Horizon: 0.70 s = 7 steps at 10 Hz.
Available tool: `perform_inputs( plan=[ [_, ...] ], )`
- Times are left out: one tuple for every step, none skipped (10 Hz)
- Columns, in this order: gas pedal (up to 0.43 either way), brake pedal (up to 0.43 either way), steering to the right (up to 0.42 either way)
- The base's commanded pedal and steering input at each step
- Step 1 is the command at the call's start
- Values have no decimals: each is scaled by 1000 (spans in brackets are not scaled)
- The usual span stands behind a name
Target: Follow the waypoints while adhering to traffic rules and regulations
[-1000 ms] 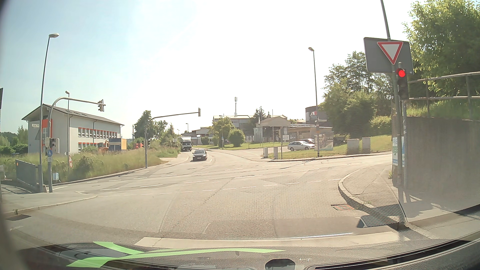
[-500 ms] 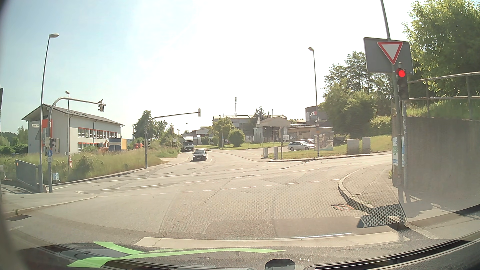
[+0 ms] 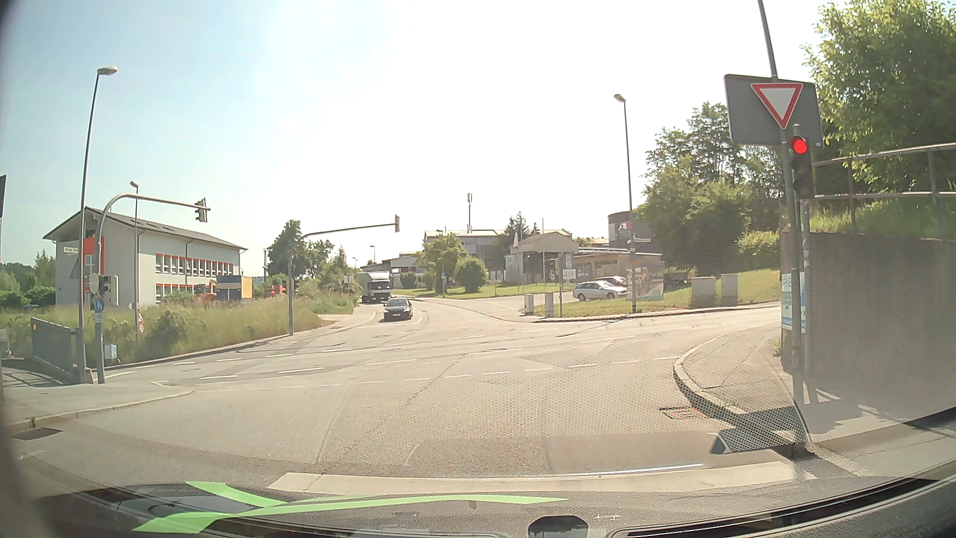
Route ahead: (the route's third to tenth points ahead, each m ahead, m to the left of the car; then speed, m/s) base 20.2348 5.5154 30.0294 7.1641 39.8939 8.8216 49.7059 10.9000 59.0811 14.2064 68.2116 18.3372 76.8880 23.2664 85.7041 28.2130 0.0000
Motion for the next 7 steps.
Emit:
perform_inputs(
  plan=[
    [0,220,3],
    [0,220,3],
    [0,220,3],
    [0,220,3],
    [0,220,3],
    [0,220,2],
    [0,220,3]
  ],
)
